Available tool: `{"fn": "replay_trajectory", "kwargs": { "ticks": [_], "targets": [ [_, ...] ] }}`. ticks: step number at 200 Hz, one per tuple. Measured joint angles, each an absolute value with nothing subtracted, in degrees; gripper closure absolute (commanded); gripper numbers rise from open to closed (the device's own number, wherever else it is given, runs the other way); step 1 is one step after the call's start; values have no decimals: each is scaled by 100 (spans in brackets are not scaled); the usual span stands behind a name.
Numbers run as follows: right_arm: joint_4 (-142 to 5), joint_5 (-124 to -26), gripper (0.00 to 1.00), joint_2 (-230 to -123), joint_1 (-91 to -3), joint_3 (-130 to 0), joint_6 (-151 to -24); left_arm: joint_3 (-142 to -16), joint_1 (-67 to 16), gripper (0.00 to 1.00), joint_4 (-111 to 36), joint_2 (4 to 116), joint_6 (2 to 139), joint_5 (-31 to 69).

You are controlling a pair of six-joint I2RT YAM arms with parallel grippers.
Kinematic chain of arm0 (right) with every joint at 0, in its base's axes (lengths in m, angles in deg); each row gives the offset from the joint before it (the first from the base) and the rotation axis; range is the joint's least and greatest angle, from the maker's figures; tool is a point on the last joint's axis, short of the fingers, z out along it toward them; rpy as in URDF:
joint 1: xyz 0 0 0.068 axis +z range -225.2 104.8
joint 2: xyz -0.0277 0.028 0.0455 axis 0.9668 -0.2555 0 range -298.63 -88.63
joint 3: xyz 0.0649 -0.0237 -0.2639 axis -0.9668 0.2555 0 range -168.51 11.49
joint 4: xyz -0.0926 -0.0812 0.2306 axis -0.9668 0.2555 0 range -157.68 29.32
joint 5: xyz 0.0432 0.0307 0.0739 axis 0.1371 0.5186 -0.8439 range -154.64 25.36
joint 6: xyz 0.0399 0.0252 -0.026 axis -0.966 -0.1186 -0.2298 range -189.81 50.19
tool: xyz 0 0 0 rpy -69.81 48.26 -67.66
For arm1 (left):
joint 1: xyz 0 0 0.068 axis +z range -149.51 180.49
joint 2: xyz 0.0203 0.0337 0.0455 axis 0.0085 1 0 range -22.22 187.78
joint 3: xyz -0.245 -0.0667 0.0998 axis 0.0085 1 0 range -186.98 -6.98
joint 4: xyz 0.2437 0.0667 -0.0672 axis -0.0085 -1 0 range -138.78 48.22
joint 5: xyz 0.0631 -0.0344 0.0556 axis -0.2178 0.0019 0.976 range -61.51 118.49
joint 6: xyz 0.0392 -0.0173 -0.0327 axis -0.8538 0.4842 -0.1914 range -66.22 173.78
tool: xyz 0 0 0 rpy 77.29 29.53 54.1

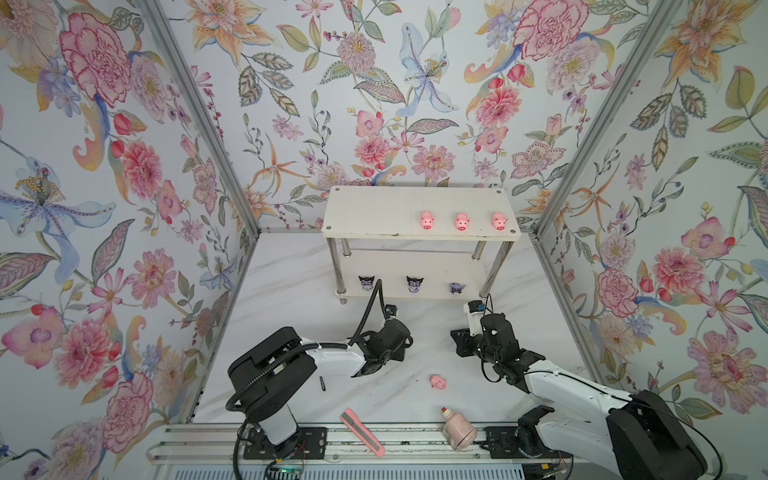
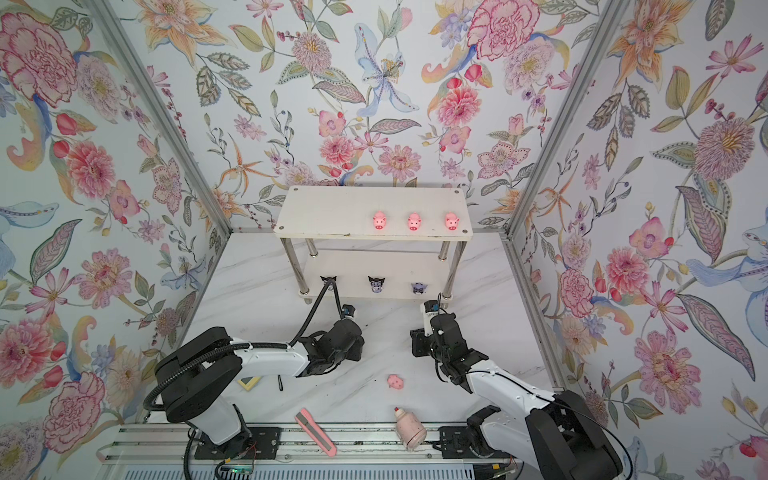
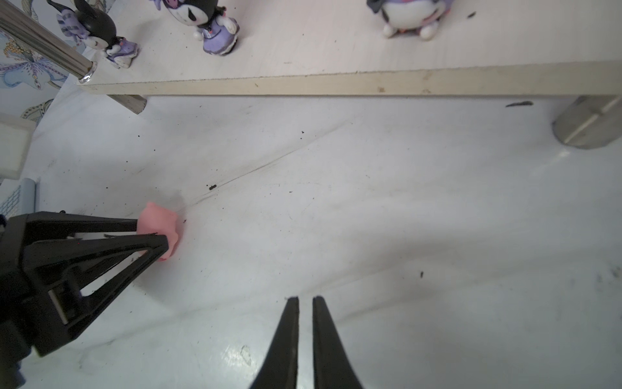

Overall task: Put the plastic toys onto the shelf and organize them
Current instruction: 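Lift the pink pig with the left gripper up over the upper shelf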

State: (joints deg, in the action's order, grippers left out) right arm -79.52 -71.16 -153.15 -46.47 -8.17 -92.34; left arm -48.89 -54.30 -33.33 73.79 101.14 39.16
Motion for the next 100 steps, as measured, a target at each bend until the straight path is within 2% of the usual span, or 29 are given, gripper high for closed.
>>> {"fn": "replay_trajectory", "kwargs": {
  "ticks": [44,100],
  "targets": [
    [-7952,-7131,88,-15315,-4651,-817,-9231,-4961,-5430,74,-3648,7118,9788,3765],
    [-7980,-7158,88,-15437,-4679,-817,-9255,-6080,-5430,75,-5405,5182,8826,3789]
  ]
}}
